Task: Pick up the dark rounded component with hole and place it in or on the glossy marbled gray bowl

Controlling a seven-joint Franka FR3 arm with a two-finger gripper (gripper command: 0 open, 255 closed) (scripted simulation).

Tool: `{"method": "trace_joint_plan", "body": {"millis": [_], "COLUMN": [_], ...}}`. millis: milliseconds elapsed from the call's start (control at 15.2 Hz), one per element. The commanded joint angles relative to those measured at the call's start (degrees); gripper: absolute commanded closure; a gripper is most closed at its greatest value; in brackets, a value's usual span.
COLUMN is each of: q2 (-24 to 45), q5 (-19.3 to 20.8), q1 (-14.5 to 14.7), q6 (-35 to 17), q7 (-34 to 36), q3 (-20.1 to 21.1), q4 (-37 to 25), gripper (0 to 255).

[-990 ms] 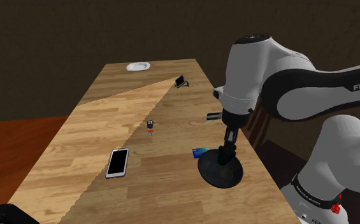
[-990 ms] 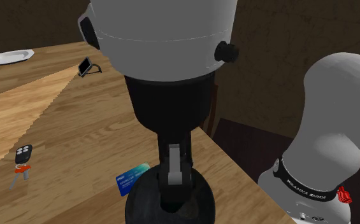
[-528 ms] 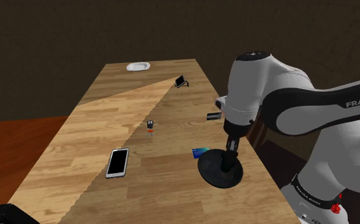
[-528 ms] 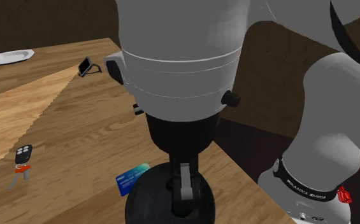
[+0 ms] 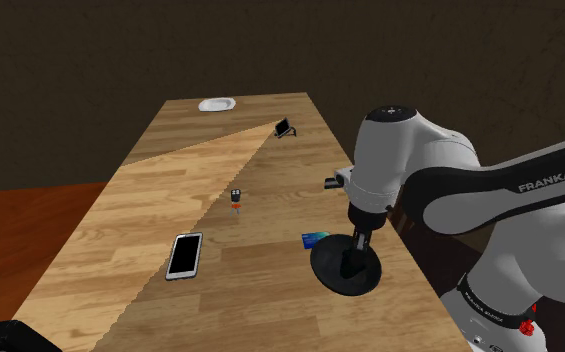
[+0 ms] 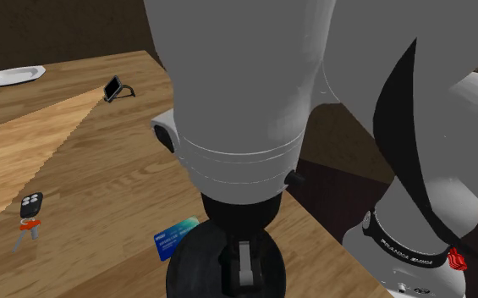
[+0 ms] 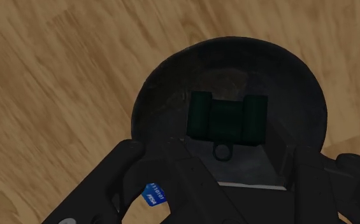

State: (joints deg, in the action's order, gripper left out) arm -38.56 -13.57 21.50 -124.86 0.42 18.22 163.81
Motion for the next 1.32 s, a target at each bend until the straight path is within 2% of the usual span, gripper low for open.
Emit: {"method": "trace_joint_plan", "body": {"millis": [0, 396, 462, 792, 1056, 1254], "q2": [0.5, 0.5, 0.6, 0.5, -3.8, -3.8], "q5": [-0.1, -0.1, -0.2, -0.1, 1.3, 1.3], "q1": [0.0, -0.1, 0.0, -0.1, -0.4, -0.4], "q6": [-0.6, -0.6, -0.7, -0.6, 8.7, 8.7], "q7": [0.0, 0.0, 0.2, 0.0, 0.1, 0.1], "q3": [0.2, 0.2, 0.4, 0.2, -1.4, -1.4], "q4": [0.4, 0.4, 0.3, 0.4, -4.7, -4.7], "gripper": [255, 255, 0, 0, 0, 0]}}
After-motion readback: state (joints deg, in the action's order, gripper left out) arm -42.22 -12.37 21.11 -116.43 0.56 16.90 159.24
